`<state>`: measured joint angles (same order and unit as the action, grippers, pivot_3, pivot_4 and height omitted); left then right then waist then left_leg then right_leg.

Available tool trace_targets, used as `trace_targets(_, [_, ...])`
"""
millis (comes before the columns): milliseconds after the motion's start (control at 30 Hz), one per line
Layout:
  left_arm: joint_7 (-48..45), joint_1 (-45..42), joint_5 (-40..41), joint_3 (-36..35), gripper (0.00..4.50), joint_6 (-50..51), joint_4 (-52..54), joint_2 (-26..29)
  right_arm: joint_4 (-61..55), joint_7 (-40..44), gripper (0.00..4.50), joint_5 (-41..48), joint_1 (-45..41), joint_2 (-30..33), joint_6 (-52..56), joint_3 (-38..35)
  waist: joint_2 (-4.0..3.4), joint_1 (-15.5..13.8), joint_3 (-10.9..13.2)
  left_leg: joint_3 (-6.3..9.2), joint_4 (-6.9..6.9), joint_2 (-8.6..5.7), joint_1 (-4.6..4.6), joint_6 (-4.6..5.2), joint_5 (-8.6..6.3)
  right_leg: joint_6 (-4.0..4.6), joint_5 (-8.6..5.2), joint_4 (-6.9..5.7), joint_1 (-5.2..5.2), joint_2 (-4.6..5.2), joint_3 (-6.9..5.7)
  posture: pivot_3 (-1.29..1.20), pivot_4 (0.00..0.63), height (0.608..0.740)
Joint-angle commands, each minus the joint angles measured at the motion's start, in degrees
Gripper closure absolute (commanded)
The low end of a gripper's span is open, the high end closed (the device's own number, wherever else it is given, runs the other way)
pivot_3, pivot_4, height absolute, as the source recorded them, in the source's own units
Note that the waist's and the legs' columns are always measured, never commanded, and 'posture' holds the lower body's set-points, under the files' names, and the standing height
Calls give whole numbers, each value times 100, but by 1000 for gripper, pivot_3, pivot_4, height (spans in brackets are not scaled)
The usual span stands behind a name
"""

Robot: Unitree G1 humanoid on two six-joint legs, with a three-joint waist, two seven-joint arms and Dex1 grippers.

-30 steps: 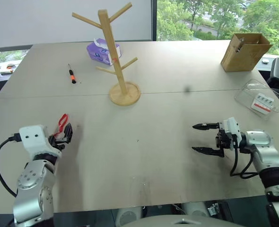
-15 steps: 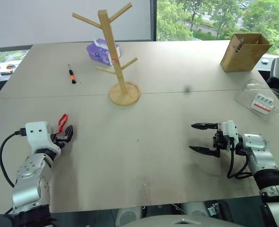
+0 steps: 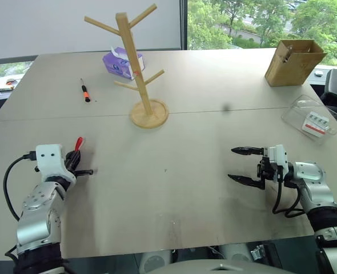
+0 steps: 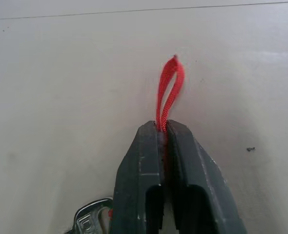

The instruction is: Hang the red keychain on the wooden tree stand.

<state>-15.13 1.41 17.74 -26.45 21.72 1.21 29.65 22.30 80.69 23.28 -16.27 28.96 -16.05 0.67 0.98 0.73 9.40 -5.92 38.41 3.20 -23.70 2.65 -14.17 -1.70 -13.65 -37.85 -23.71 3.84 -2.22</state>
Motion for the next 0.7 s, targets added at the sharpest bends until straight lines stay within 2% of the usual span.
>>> trace_targets(33, [49,127,-30,-38,4466,13,183,-76,-325,-46,0,230,-54,47,112,-207,0,-1,0,0,0,-1,0,1,-1,0,0,0,0,1,0,0,150,740])
trace_targets(267, [234,-104,27,-34,4466,-512,1187,-375,-1203,-454,0,688,-629,291,987,-522,2,-20,3,3,1,-2,-4,3,-2,0,1,0,-1,22,-5,0,150,740])
trace_targets(467, [259,-519,109,354,4466,-1015,2243,-817,-1730,-765,0,1025,-1459,746,1950,-761,3,-71,2,4,2,-8,-8,12,-7,1,1,5,1,27,-8,0,150,740])
trace_targets(700, [252,-1137,154,1026,4466,-1164,2949,-1125,-1958,-558,0,1482,-2282,1506,3265,-852,3,-87,3,2,2,-10,-10,16,-8,0,2,5,1,11,-8,0,150,740])
